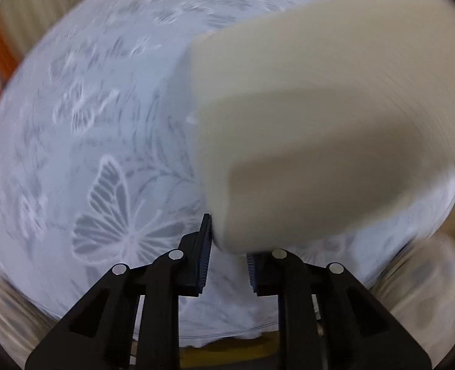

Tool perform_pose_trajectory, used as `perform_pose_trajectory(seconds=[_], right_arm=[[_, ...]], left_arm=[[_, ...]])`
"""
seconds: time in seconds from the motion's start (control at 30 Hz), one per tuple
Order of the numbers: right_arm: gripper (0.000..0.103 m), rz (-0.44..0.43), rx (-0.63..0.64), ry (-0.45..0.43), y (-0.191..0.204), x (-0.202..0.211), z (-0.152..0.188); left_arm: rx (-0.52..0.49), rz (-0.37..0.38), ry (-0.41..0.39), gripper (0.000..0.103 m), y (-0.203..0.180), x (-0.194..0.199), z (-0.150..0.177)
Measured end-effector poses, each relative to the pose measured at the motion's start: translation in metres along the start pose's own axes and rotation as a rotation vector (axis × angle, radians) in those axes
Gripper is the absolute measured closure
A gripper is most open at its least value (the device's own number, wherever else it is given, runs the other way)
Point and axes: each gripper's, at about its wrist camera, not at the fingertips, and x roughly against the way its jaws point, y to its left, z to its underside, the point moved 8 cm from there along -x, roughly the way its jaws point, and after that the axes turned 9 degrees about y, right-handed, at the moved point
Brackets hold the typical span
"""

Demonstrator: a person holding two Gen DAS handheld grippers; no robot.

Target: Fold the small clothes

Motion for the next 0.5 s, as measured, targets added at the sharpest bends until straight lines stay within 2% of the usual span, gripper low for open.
perform_pose_trajectory(seconds=[0.07, 0.1, 0.13, 0.17, 0.2, 0.27, 0.33, 0.43, 0.47, 0.5], right_arm=[[0.089, 0.166, -0.044, 0.024, -0.051, -0.012, 0.017], [0.089, 0.224, -0.084, 0.067, -0.077, -0.024, 0.029], [0.090, 0.288, -0.163, 0.150, -0.122, -0.045, 0.051], [0.090, 0.325, -0.219, 0.224, -0.153, -0.063, 0.073], [0.091, 0.314, -0.263, 0.261, -0.169, -0.074, 0.089], [0.087, 0.263, -0.316, 0.253, -0.170, -0.069, 0.090], [0.072, 0.264, -0.312, 0.222, -0.164, -0.055, 0.076], [0.068, 0.356, -0.270, 0.102, -0.158, -0.019, 0.056], [0.068, 0.351, -0.245, 0.074, -0.151, -0.011, 0.047], [0.068, 0.324, -0.219, 0.076, -0.142, -0.010, 0.038]], left_arm=[[-0.018, -0.042, -0.018, 0.083, 0.001, 0.005, -0.002], [-0.010, -0.050, -0.004, 0.083, 0.003, 0.002, -0.001], [0.012, -0.038, 0.025, 0.083, 0.006, -0.004, 0.001], [0.020, -0.029, 0.041, 0.083, 0.007, -0.009, 0.002], [0.017, -0.028, 0.059, 0.083, 0.007, -0.015, 0.006], [-0.017, -0.078, 0.065, 0.083, 0.003, -0.020, 0.011], [-0.033, -0.091, 0.069, 0.082, 0.000, -0.020, 0.014], [-0.063, -0.091, 0.034, 0.075, -0.003, 0.001, 0.014], [-0.082, -0.095, 0.021, 0.074, -0.003, 0.009, 0.016], [-0.102, -0.098, 0.007, 0.070, -0.003, 0.019, 0.018]])
